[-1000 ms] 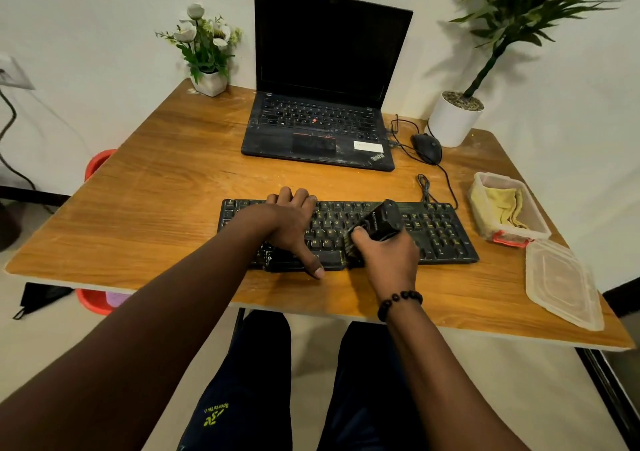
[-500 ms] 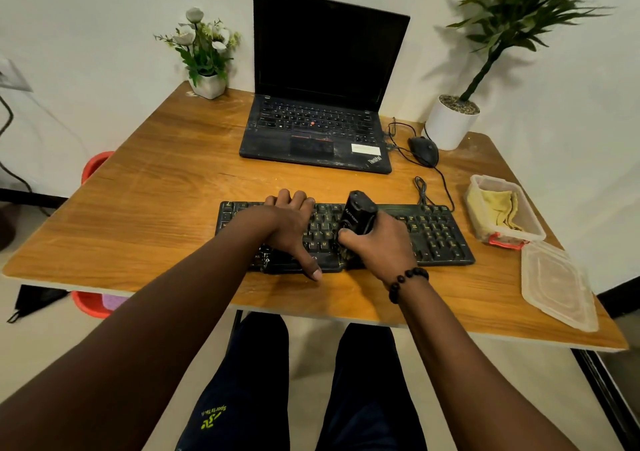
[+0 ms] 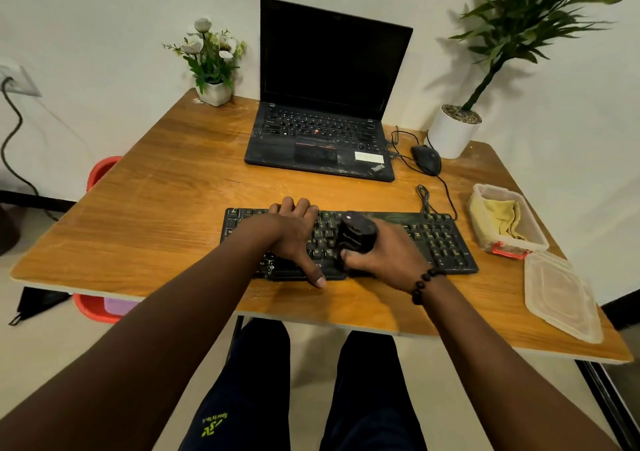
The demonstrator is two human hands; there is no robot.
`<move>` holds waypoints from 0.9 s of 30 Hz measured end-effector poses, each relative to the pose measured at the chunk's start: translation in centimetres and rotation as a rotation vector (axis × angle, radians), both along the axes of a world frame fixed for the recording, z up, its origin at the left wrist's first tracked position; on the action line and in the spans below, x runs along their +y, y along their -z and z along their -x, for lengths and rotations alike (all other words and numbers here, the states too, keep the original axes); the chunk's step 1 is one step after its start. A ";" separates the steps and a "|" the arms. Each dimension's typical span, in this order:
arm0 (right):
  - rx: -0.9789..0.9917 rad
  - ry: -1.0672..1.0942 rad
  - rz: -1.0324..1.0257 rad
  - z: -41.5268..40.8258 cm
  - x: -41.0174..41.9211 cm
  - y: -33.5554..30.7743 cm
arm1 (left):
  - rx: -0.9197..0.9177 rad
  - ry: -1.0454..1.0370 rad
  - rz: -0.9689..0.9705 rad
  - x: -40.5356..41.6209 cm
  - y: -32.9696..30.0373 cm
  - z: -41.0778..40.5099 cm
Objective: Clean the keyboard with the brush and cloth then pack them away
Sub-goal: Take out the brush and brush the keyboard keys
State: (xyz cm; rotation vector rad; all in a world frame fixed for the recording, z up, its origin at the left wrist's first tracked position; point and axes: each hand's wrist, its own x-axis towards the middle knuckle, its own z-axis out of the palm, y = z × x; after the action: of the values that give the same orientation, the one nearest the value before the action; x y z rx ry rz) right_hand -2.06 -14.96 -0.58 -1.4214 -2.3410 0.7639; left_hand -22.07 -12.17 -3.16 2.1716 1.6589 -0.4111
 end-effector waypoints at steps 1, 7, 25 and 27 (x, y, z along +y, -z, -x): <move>-0.047 -0.043 0.059 -0.5 0.2 -0.6 | -0.005 0.001 0.002 0.0 0.1 0.0; 0.054 0.018 0.055 -1.6 1.4 -1.6 | -0.003 0.005 0.010 0.0 0.1 0.0; -0.051 -0.057 -0.061 0.2 4.2 -1.6 | -0.005 -0.003 0.007 -0.2 0.0 -0.1; -0.076 -0.118 0.058 0.1 4.0 -1.4 | -0.008 -0.005 0.004 -0.1 0.1 -0.1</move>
State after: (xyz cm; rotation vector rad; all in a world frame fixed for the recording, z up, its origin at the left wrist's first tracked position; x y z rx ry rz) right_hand -2.17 -10.93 0.82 -1.3681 -2.4981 0.8301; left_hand -21.99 -12.32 -3.25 2.1626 1.6579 -0.4030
